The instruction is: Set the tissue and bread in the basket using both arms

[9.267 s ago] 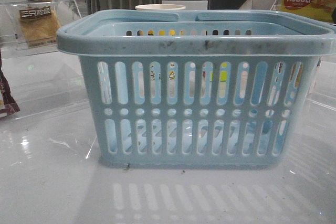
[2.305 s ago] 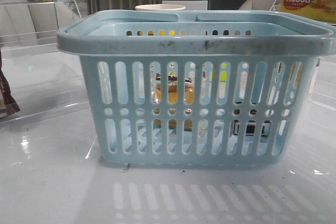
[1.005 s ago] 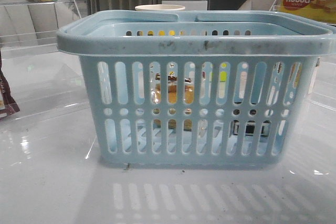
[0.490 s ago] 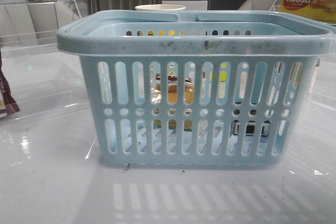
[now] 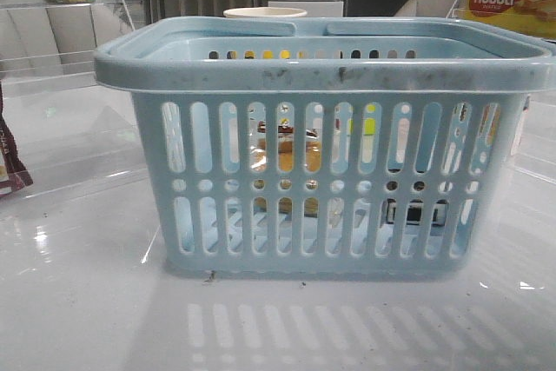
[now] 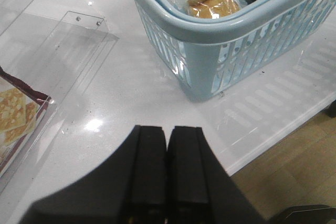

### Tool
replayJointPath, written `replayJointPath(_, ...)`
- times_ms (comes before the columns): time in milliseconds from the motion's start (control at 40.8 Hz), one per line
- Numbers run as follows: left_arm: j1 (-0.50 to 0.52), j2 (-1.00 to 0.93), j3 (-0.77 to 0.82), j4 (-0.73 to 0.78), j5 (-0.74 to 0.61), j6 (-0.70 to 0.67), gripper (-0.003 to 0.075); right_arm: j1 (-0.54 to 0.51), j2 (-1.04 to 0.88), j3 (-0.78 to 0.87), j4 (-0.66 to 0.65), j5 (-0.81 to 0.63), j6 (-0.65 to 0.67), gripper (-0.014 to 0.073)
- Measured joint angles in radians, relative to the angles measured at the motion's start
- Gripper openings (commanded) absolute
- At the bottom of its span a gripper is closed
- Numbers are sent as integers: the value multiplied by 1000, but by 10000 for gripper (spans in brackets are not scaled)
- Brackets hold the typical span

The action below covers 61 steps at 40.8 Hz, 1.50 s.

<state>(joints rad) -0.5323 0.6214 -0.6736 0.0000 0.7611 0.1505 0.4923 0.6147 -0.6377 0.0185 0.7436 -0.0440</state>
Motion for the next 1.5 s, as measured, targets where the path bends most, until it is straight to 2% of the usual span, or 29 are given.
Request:
replayJointPath(417, 2, -14, 5, 0, -3, 0, 93, 0, -2, 0, 0, 2, 1, 56)
replayJointPath(564, 98, -88, 36, -35, -16, 1, 93, 0, -2, 0, 0, 2, 1, 56)
replayJointPath(711, 242, -196, 134, -100, -130, 37, 93, 0, -2, 0, -2, 2, 1, 56)
replayJointPath(981, 438, -441, 440, -122, -480, 55, 93, 0, -2, 0, -2, 2, 1, 56)
replayJointPath(1226, 465, -603, 640, -126, -662, 55, 93, 0, -2, 0, -2, 2, 1, 56)
replayJointPath(1373, 466, -626, 681, -125, -690, 50, 93, 0, -2, 0, -2, 2, 1, 56)
replayJointPath(1495, 466, -626, 681, -48, -700, -31, 93, 0, -2, 0, -2, 4, 1, 56)
